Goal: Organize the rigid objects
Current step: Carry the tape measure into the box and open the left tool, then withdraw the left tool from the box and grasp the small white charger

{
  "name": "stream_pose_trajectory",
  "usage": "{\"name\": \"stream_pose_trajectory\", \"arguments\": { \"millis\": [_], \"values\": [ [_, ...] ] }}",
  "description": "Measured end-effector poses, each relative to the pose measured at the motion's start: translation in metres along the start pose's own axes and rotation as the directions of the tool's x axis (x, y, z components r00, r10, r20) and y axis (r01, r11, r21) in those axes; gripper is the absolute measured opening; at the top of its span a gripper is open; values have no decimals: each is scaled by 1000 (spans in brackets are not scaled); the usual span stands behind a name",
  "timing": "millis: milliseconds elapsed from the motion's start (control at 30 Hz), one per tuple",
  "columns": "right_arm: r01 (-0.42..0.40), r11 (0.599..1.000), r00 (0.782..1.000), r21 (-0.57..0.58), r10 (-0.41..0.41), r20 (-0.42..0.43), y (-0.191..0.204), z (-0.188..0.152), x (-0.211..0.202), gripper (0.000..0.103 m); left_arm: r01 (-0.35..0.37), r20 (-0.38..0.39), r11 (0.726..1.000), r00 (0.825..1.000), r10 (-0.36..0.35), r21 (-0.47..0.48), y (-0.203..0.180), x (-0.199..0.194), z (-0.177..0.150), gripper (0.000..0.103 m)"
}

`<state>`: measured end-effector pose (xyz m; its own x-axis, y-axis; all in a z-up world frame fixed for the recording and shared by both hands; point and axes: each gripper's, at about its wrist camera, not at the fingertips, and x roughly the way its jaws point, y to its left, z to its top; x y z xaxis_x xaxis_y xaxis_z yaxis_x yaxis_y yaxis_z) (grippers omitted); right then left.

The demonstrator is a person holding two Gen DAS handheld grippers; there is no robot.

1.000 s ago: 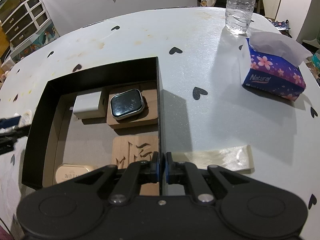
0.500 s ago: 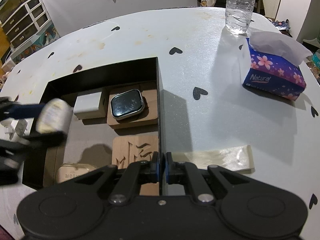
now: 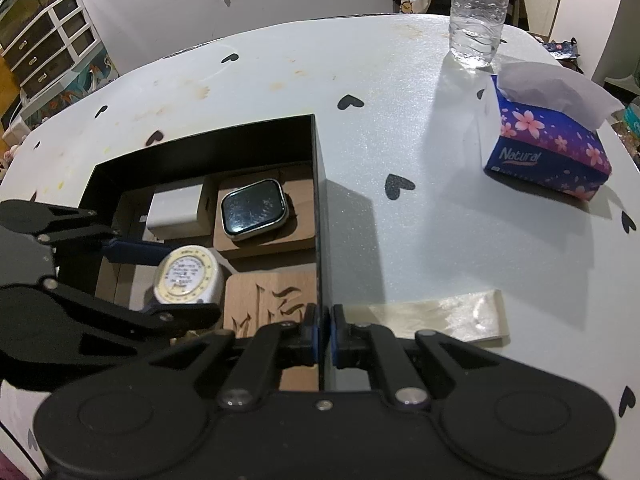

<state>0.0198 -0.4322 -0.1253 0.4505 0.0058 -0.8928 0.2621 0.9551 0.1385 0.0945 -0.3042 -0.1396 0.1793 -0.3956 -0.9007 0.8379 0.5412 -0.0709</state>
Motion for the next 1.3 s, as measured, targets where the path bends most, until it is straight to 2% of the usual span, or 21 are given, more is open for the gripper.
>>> {"name": "stream_pose_trajectory", "arguments": {
  "millis": [200,467,600,733,867,1300],
  "values": [
    [0,1000,1000,0,0,0,-1,0,0,6,17,-5,1000,1000,-17,-19,4,3,-1,62],
    [-1,1000,1000,0,1,0,-1,0,0,6,58,9,997,998,-58,-46,8,-6,-5,83],
    [-1,1000,1000,0,1,0,-1,0,0,6,75,21,996,997,-74,-50,5,-17,-8,89],
    [-1,1000,1000,1,1,0,-1,0,0,6,72,37,996,997,-70,-58,0,-29,-10,99],
    [-1,1000,1000,1,1,0,-1,0,0,7,68,59,995,996,-64,-69,-4,-43,-12,103],
    [-1,1000,1000,-1,1,-1,-1,0,0,7,10,144,993,990,6,-114,-11,-90,-26,103]
  ]
}}
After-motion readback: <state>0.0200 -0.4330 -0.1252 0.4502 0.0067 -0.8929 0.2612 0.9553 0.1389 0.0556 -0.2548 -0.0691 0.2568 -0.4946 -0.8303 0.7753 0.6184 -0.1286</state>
